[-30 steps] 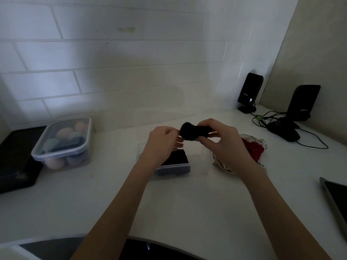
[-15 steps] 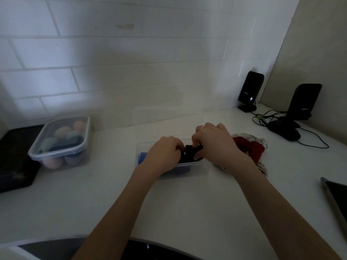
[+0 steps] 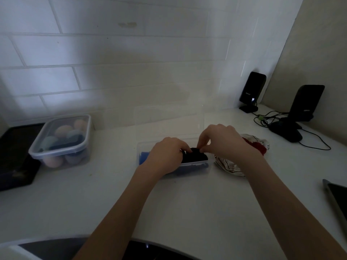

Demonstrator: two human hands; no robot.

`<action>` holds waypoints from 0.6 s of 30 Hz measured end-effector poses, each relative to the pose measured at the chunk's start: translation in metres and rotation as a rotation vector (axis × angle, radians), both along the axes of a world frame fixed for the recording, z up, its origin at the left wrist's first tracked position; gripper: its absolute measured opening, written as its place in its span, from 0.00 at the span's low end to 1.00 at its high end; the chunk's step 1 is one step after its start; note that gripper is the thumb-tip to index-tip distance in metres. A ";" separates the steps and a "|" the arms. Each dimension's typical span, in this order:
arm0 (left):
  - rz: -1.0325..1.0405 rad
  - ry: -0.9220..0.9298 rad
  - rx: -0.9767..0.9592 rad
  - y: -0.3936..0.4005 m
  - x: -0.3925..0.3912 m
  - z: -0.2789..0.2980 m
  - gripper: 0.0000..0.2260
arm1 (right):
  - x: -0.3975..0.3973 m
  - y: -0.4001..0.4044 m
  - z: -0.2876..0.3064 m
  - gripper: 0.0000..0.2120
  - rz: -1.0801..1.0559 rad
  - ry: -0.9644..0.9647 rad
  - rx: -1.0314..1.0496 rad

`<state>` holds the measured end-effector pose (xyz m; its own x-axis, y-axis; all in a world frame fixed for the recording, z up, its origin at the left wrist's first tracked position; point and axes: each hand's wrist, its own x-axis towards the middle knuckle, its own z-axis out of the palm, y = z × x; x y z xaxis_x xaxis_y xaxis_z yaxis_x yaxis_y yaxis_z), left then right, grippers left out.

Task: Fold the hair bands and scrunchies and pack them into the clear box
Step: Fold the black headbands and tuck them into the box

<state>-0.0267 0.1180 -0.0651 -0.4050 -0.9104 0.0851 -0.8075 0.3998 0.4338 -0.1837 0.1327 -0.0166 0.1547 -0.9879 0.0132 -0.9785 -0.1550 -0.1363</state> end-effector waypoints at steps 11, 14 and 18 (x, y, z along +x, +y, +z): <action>-0.052 0.072 0.001 0.000 0.000 0.000 0.21 | 0.016 -0.012 -0.019 0.09 -0.031 0.184 0.065; -0.040 0.098 0.040 0.001 0.001 0.003 0.21 | 0.012 -0.015 -0.022 0.09 -0.004 0.121 0.085; -0.019 0.103 0.058 0.005 0.000 0.005 0.20 | 0.001 -0.015 -0.024 0.10 0.025 -0.013 0.128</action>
<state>-0.0271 0.1225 -0.0596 -0.4144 -0.9070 0.0744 -0.7500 0.3867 0.5367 -0.1832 0.1181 -0.0408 0.1801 -0.9774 -0.1107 -0.9726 -0.1601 -0.1689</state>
